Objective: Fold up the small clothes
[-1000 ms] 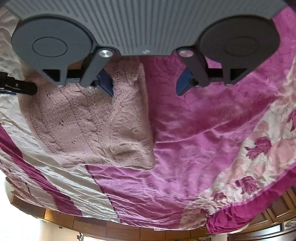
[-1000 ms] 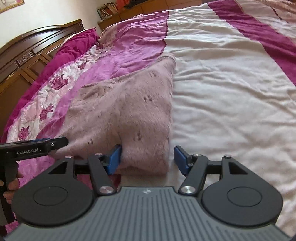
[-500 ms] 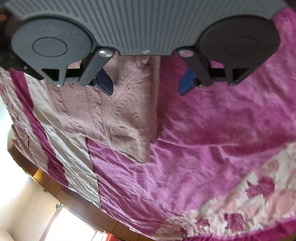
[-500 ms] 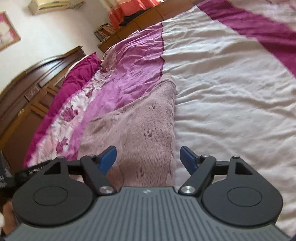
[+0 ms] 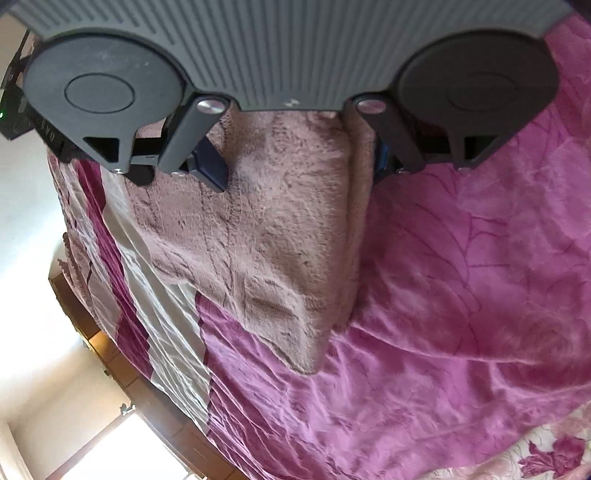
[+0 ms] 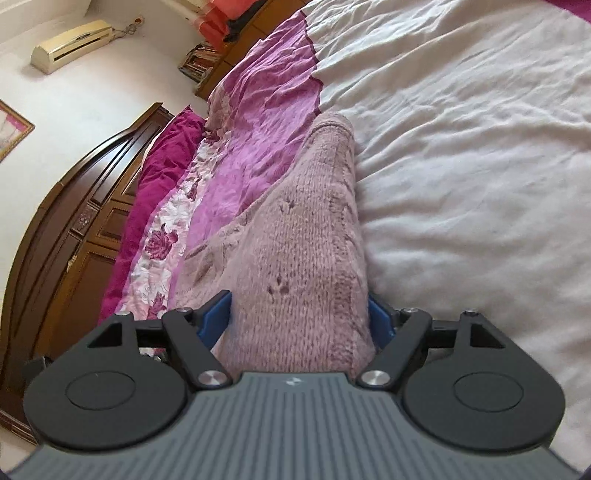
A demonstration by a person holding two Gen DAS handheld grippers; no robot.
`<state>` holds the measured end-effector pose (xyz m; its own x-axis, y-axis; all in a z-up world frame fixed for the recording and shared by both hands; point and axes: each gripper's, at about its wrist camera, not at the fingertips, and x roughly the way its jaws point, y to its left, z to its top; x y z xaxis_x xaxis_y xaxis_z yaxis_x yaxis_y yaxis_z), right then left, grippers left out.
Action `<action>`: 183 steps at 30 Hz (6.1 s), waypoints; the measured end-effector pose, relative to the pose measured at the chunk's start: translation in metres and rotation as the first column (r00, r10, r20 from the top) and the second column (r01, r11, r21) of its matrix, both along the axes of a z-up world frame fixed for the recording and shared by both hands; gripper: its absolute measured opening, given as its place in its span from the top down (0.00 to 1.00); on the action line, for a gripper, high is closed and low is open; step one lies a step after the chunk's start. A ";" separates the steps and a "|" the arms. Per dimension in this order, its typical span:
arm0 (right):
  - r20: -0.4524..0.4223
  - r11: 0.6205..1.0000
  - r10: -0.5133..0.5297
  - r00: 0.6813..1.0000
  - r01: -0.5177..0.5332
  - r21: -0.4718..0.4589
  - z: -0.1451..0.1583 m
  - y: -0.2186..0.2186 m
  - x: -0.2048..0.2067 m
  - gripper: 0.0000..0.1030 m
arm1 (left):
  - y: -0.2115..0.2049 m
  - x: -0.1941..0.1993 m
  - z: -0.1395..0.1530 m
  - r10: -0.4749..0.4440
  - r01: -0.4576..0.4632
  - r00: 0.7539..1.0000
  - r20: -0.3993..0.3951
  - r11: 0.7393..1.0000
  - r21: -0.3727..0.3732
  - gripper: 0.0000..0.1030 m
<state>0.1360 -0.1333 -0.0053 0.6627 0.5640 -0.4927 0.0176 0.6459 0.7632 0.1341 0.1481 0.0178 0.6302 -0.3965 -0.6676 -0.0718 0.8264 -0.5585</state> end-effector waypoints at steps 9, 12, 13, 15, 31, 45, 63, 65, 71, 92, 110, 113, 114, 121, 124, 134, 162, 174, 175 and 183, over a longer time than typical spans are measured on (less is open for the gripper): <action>-0.023 1.000 -0.007 1.000 0.006 -0.027 0.016 0.006 0.005 0.51 | 0.006 -0.004 0.008 0.033 -0.033 0.999 0.006 0.998 -0.054 0.64; -0.025 1.000 -0.009 1.000 0.009 0.011 0.032 0.006 0.004 0.53 | 0.006 -0.008 0.018 0.031 -0.029 0.999 0.029 0.996 -0.085 0.65; -0.024 1.000 -0.005 1.000 0.006 0.030 0.039 0.006 0.003 0.54 | 0.006 -0.010 0.022 0.031 -0.027 0.999 0.037 0.995 -0.096 0.65; -0.012 0.999 0.007 1.000 -0.007 0.048 0.053 0.004 0.000 0.54 | 0.005 -0.015 0.031 0.026 -0.019 0.998 0.054 0.993 -0.117 0.65; 0.107 1.000 -0.026 0.994 0.027 -0.013 0.099 -0.068 -0.110 0.54 | -0.064 -0.078 0.056 -0.143 0.153 0.982 0.120 0.985 -0.085 0.66; 0.019 0.992 -0.070 0.997 0.071 -0.104 0.023 -0.101 -0.174 0.49 | -0.105 -0.113 0.029 -0.214 0.202 0.976 0.041 0.960 0.194 0.58; 0.079 0.962 -0.050 0.996 0.069 -0.263 0.063 -0.095 -0.213 0.36 | -0.100 -0.152 0.055 -0.131 0.116 0.991 0.029 0.943 0.313 0.32; 0.082 0.957 -0.039 0.996 0.061 -0.284 0.069 -0.093 -0.221 0.34 | -0.101 -0.158 0.057 -0.122 0.106 0.992 0.027 0.936 0.336 0.27; 0.044 0.940 -0.001 0.999 0.016 -0.341 0.074 -0.085 -0.242 0.27 | -0.112 -0.175 0.055 -0.153 0.142 0.988 -0.004 0.902 0.408 0.23; -0.088 0.819 0.085 0.992 -0.120 -0.561 0.038 -0.038 -0.259 0.20 | -0.148 -0.189 0.014 -0.166 0.212 0.977 -0.135 0.824 0.526 0.23; -0.087 0.823 0.091 0.992 -0.124 -0.554 0.032 -0.037 -0.255 0.14 | -0.157 -0.191 0.008 -0.169 0.215 0.977 -0.134 0.793 0.571 0.17; -0.087 0.823 0.090 0.992 -0.123 -0.554 0.032 -0.037 -0.256 0.14 | -0.157 -0.191 0.008 -0.170 0.216 0.976 -0.134 0.792 0.571 0.17; -0.087 0.823 0.090 0.992 -0.123 -0.554 0.032 -0.037 -0.256 0.14 | -0.157 -0.191 0.008 -0.170 0.216 0.976 -0.133 0.791 0.572 0.17; -0.086 0.823 0.090 0.992 -0.123 -0.554 0.032 -0.037 -0.256 0.14 | -0.157 -0.191 0.007 -0.172 0.217 0.976 -0.133 0.791 0.572 0.17; -0.086 0.823 0.090 0.992 -0.123 -0.555 0.032 -0.037 -0.255 0.14 | -0.157 -0.191 0.007 -0.173 0.218 0.976 -0.133 0.790 0.573 0.17; -0.086 0.823 0.090 0.992 -0.123 -0.554 0.032 -0.037 -0.255 0.14 | -0.157 -0.191 0.007 -0.173 0.218 0.976 -0.133 0.790 0.573 0.17; -0.086 0.823 0.090 0.992 -0.123 -0.555 0.032 -0.036 -0.256 0.13 | -0.157 -0.191 0.007 -0.173 0.218 0.976 -0.133 0.790 0.573 0.17; -0.086 0.822 0.091 0.992 -0.123 -0.555 0.032 -0.036 -0.256 0.13 | -0.157 -0.191 0.006 -0.173 0.218 0.976 -0.133 0.790 0.573 0.17; -0.087 0.822 0.090 0.992 -0.124 -0.556 0.032 -0.036 -0.256 0.13 | -0.157 -0.191 0.006 -0.173 0.218 0.976 -0.133 0.790 0.573 0.17; -0.087 0.822 0.090 0.992 -0.123 -0.556 0.032 -0.036 -0.255 0.13 | -0.157 -0.191 0.006 -0.173 0.218 0.976 -0.133 0.789 0.574 0.17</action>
